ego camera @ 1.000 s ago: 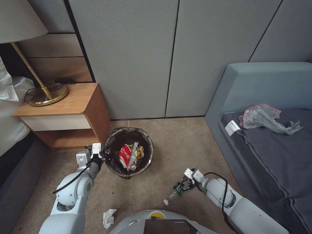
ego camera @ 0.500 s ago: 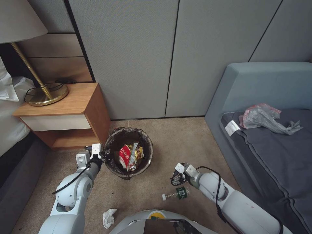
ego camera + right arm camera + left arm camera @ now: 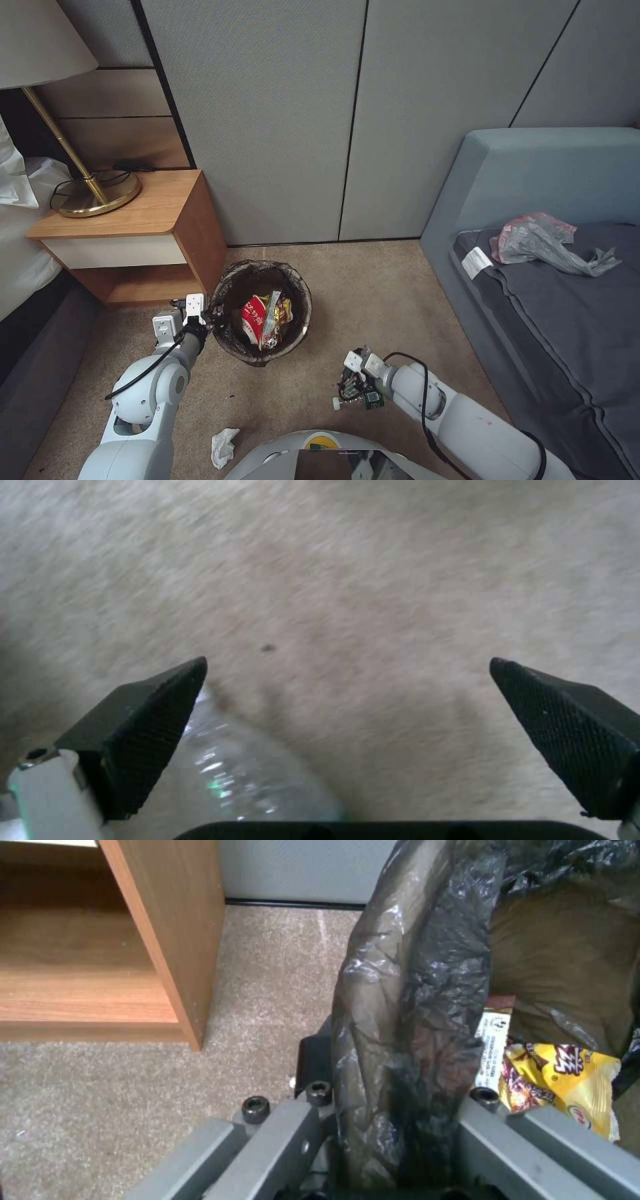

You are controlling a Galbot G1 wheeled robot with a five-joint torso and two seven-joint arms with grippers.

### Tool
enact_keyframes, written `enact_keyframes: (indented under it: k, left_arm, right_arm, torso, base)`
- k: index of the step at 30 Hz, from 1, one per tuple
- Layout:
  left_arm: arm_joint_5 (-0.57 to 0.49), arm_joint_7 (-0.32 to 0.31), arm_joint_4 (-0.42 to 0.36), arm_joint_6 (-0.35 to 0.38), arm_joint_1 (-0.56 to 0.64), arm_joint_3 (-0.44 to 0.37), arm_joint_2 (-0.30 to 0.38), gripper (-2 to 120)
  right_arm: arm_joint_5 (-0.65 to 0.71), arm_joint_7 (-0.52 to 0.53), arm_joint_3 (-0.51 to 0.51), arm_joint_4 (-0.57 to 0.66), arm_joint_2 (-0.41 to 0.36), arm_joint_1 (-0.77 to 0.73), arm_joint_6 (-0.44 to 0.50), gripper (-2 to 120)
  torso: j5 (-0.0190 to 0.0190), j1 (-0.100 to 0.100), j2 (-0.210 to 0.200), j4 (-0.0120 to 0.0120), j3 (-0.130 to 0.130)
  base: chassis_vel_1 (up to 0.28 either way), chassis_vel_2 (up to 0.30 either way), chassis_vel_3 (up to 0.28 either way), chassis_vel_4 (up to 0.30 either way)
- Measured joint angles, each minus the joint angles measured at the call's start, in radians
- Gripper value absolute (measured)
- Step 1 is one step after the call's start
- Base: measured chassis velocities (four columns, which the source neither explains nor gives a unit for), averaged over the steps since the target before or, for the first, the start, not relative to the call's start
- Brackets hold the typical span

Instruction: Pick up the trash bin, then pick up the garbage from the floor and place it into the trash bin.

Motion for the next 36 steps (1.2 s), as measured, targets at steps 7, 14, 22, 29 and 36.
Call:
enact_keyframes:
  k: [7,14,22,29,36]
  left_arm:
    - [0.004,0.002,0.007,-0.001,-0.007,0.002,-0.003,0]
    - [0.005,0.004,0.011,-0.002,-0.008,0.001,-0.001,0]
    - [0.005,0.006,0.013,-0.005,-0.007,-0.004,0.002,0]
    - [0.005,0.007,0.014,-0.005,-0.011,-0.005,0.003,0]
    - [0.004,0.007,0.017,-0.006,-0.011,-0.01,0.004,0]
  right_arm:
    - [-0.031,-0.005,-0.018,-0.006,-0.009,-0.029,0.017,100]
    - [-0.039,-0.005,-0.025,0.002,-0.019,-0.037,0.017,100]
    - [-0.049,-0.007,-0.026,-0.02,-0.02,-0.052,0.025,100]
    - [-0.05,-0.008,-0.02,-0.053,-0.019,-0.06,0.042,100]
    - [-0.05,-0.016,-0.001,-0.099,-0.017,-0.076,0.059,100]
  torso:
    - [-0.0001,0.0,0.0,0.0,0.0]
    - [-0.0001,0.0,0.0,0.0001,0.0]
    - [0.0,0.0,0.0,0.0,0.0]
    - [0.0,0.0,0.0,0.0,0.0]
    - [0.0,0.0,0.0,0.0,0.0]
  base:
    - [0.0,0.0,0.0,0.0]
    - [0.0,0.0,0.0,0.0]
    - [0.0,0.0,0.0,0.0]
    - [0.0,0.0,0.0,0.0]
    - [0.0,0.0,0.0,0.0]
